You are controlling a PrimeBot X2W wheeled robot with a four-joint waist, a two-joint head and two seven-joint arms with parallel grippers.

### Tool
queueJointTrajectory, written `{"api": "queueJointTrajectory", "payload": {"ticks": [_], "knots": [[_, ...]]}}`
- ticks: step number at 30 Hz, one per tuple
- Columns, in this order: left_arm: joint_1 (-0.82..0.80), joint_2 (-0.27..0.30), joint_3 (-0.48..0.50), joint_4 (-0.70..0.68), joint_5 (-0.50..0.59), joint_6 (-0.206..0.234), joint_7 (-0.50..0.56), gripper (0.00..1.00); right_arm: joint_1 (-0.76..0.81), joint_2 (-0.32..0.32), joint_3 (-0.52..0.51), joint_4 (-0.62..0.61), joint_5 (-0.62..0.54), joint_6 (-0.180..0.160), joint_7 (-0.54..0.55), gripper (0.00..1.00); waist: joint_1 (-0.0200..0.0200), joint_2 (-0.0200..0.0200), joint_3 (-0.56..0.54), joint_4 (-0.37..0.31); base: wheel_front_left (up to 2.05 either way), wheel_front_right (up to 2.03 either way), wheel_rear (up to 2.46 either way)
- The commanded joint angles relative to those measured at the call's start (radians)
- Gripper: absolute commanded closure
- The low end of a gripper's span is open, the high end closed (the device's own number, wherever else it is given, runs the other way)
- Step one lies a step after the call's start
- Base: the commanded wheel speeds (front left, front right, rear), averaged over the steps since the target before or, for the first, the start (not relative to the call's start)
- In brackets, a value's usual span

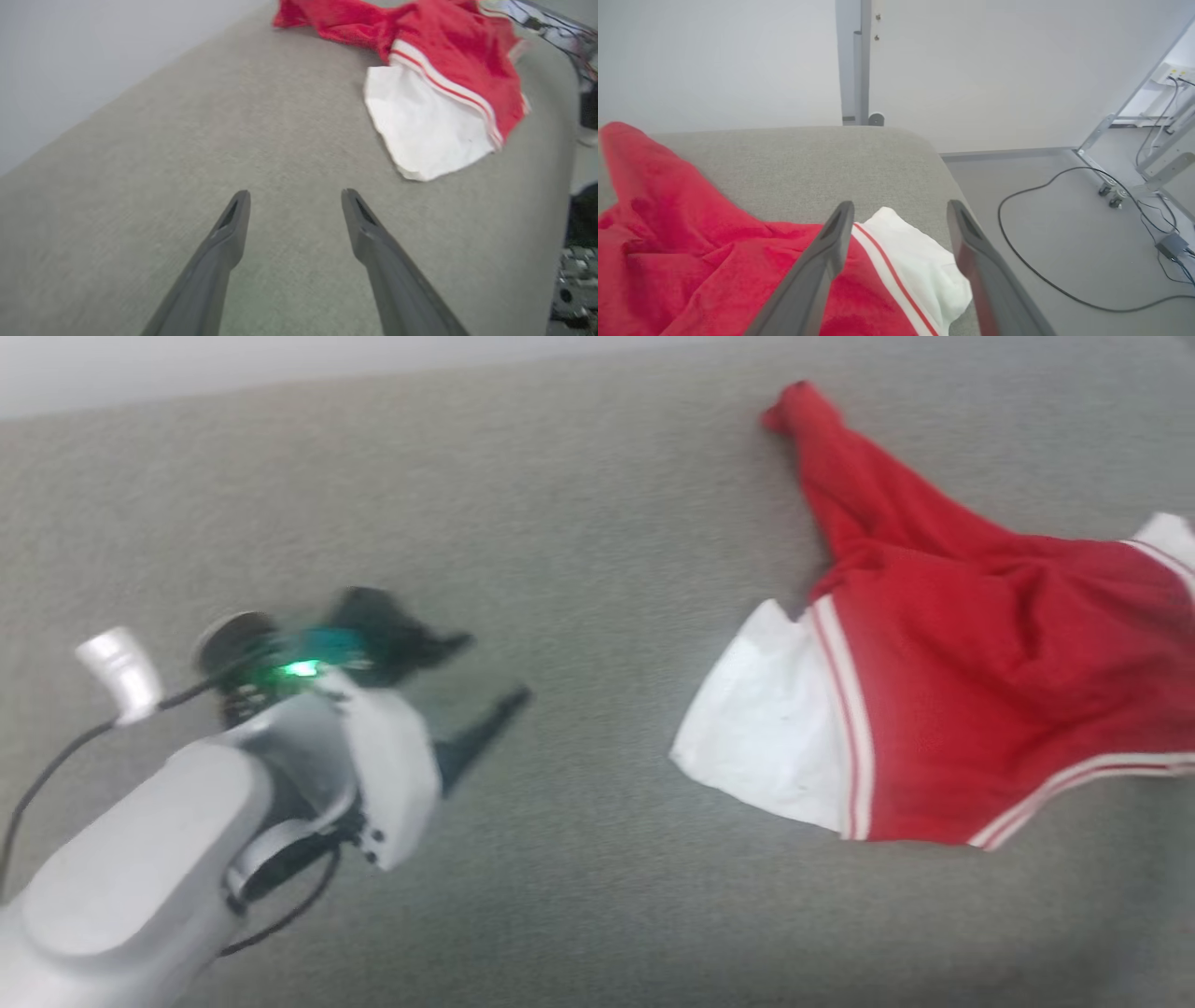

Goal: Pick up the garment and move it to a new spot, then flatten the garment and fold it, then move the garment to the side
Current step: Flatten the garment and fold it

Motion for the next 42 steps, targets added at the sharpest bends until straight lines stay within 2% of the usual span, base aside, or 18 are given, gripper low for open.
{"api": "queueJointTrajectory", "payload": {"ticks": [1,3,6,9,12,14,18,23,27,28,29,30,31,36,42], "knots": [[-0.029,-0.004,-0.026,-0.018,-0.023,0.001,0.040,0.00,0.014,0.007,0.019,-0.024,0.004,-0.001,-0.019,0.00,0.0000,0.0000,-0.027,-0.038,0.00,0.00,0.00],[-0.082,-0.011,-0.083,-0.033,-0.088,0.001,0.152,0.00,0.022,0.030,0.058,-0.068,0.011,-0.001,-0.052,0.00,0.0000,0.0000,-0.034,-0.059,0.00,0.00,0.00],[-0.148,-0.058,-0.135,0.001,-0.176,0.004,0.310,0.00,0.025,0.057,0.104,-0.117,0.014,-0.001,-0.088,0.00,0.0000,0.0000,-0.036,-0.087,0.00,0.00,0.00],[-0.183,-0.133,-0.163,0.076,-0.267,0.058,0.473,0.00,0.018,0.083,0.143,-0.164,0.003,-0.001,-0.120,0.00,0.0000,0.0000,-0.028,-0.113,0.00,0.00,0.00],[-0.225,-0.186,-0.181,0.150,-0.300,0.117,0.576,0.00,0.004,0.106,0.172,-0.200,0.002,-0.001,-0.134,0.00,0.0000,0.0000,-0.011,-0.145,0.00,0.00,0.00],[-0.233,-0.218,-0.181,0.197,-0.319,0.146,0.603,0.00,-0.005,0.120,0.189,-0.216,-0.004,-0.001,-0.139,0.00,0.0000,0.0000,0.002,-0.169,0.00,0.00,0.00],[-0.252,-0.254,-0.162,0.272,-0.343,0.176,0.604,0.00,-0.018,0.143,0.216,-0.237,-0.012,-0.001,-0.146,0.00,0.0000,0.0000,0.030,-0.209,0.00,0.00,0.00],[-0.243,-0.289,-0.162,0.354,-0.345,0.183,0.590,0.00,-0.027,0.165,0.233,-0.242,-0.027,-0.001,-0.150,0.00,0.0000,0.0000,0.057,-0.240,0.00,0.00,0.00],[-0.232,-0.311,-0.184,0.420,-0.344,0.168,0.598,0.00,-0.041,0.176,0.246,-0.253,-0.039,-0.001,-0.144,0.00,0.0000,0.0000,0.073,-0.251,0.00,0.00,0.00],[-0.229,-0.316,-0.185,0.434,-0.348,0.161,0.594,0.03,-0.043,0.179,0.248,-0.256,-0.042,-0.001,-0.141,0.00,0.0000,0.0000,0.076,-0.252,0.00,0.00,0.00],[-0.227,-0.320,-0.182,0.449,-0.350,0.159,0.586,0.22,-0.047,0.179,0.250,-0.260,-0.047,-0.001,-0.138,0.00,0.0000,0.0000,0.078,-0.252,0.00,0.00,0.00],[-0.226,-0.326,-0.184,0.460,-0.352,0.150,0.584,0.53,-0.050,0.177,0.255,-0.266,-0.053,-0.001,-0.134,0.00,0.0000,0.0000,0.079,-0.250,0.00,0.00,0.00],[-0.226,-0.333,-0.186,0.467,-0.358,0.138,0.582,1.00,-0.055,0.178,0.256,-0.273,-0.053,-0.001,-0.132,0.00,0.0000,0.0000,0.080,-0.247,0.00,0.00,0.00],[-0.243,-0.342,-0.149,0.503,-0.374,0.109,0.534,1.00,-0.047,0.163,0.248,-0.304,-0.068,-0.001,-0.109,0.00,0.0000,0.0000,0.063,-0.204,0.00,0.00,0.00],[-0.278,-0.255,-0.080,0.529,-0.390,0.088,0.480,1.00,-0.015,0.151,0.243,-0.331,-0.071,-0.001,-0.079,0.00,0.0000,0.0000,0.026,-0.126,0.00,0.00,0.00]]}}
